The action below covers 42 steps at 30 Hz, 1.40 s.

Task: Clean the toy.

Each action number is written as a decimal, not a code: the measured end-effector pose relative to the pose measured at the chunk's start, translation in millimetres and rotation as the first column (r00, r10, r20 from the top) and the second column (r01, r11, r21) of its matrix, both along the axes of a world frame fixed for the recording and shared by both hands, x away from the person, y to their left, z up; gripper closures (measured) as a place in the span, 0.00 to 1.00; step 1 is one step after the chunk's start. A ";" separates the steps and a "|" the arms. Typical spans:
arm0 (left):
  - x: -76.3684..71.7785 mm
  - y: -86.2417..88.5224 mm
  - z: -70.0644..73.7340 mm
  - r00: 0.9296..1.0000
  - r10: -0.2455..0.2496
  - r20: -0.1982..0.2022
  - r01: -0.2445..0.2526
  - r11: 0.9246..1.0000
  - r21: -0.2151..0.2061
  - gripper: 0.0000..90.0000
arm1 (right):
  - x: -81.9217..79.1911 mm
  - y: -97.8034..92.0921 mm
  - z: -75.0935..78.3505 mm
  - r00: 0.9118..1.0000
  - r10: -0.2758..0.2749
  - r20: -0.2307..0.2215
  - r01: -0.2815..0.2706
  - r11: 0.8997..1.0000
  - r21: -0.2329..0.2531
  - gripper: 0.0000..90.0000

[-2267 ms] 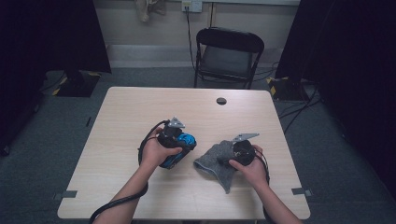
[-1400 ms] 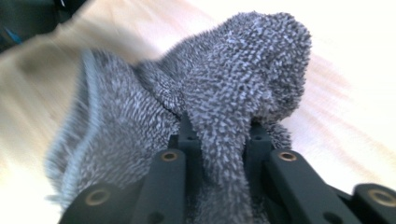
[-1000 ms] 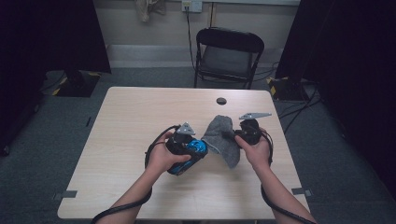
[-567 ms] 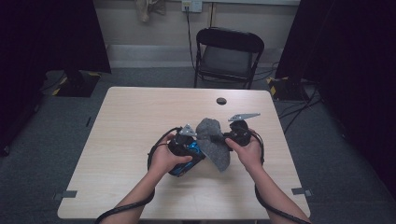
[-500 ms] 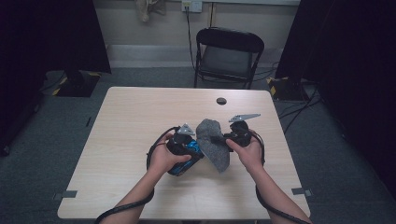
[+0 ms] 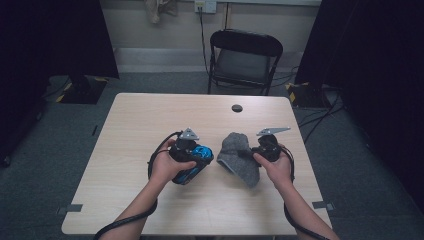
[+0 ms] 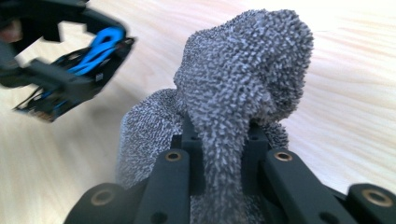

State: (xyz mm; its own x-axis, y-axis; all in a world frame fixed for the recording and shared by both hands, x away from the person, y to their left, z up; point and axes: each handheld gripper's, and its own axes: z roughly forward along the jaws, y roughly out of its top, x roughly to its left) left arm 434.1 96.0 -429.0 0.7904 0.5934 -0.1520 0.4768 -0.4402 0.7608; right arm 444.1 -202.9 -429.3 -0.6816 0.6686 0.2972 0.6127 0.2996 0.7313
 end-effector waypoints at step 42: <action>5.4 -14.0 -5.1 0.999 -0.023 -0.029 0.024 0.999 0.031 0.29 | -9.7 46.4 10.0 0.977 0.213 0.009 -0.213 0.975 0.065 0.86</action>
